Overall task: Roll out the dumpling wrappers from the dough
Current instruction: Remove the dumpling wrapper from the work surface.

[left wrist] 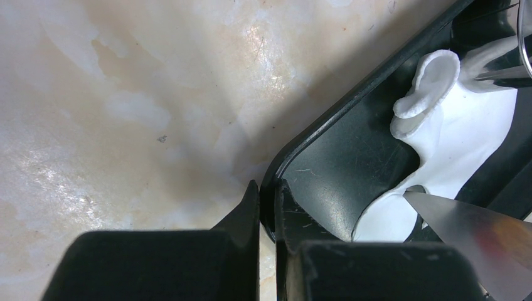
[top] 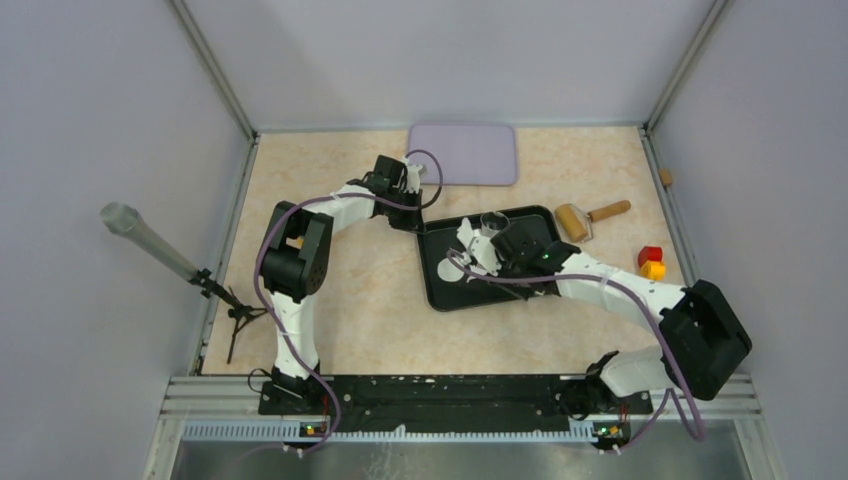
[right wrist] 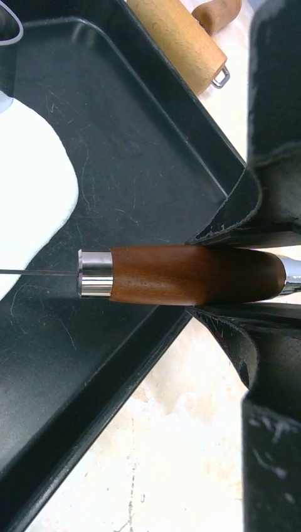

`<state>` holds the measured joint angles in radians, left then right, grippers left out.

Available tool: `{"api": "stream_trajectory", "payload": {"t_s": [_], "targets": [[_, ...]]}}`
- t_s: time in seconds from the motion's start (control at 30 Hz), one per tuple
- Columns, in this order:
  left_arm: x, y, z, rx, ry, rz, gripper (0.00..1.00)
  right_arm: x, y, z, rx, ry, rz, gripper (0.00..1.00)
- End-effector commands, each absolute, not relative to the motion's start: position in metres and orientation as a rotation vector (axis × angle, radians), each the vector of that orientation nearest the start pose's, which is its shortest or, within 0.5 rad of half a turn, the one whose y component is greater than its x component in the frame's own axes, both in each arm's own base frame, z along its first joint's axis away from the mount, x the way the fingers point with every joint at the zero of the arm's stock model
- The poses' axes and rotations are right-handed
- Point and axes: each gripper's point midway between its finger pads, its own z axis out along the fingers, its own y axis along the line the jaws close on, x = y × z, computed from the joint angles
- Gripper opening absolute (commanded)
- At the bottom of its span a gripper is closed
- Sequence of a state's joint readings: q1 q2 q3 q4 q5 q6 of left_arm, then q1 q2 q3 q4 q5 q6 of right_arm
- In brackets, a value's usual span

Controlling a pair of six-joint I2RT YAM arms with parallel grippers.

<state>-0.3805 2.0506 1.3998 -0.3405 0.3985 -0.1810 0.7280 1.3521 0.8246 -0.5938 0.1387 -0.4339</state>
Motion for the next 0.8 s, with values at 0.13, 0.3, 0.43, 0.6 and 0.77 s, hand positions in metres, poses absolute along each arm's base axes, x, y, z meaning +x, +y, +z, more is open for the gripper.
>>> {"api": "stream_trajectory", "payload": {"t_s": [0.13, 0.3, 0.43, 0.6, 0.77], "targets": [[0.386, -0.225, 0.013, 0.420, 2.665, -0.617, 0.00, 0.252, 0.162, 0.066, -1.391, 2.222, -0.118, 0.00], [0.386, -0.225, 0.013, 0.419, 2.665, -0.618, 0.00, 0.252, 0.165, 0.063, -1.408, 2.216, -0.100, 0.00], [0.386, -0.225, 0.014, 0.421, 2.664, -0.618, 0.00, 0.259, 0.162, 0.062, -1.389, 2.210, -0.151, 0.00], [0.386, -0.225, 0.014, 0.419, 2.660, -0.615, 0.00, 0.279, 0.147, 0.071, -1.294, 2.169, -0.324, 0.00], [0.386, -0.225, 0.015, 0.422, 2.659, -0.612, 0.00, 0.293, 0.137, 0.079, -1.238, 2.118, -0.443, 0.00]]}}
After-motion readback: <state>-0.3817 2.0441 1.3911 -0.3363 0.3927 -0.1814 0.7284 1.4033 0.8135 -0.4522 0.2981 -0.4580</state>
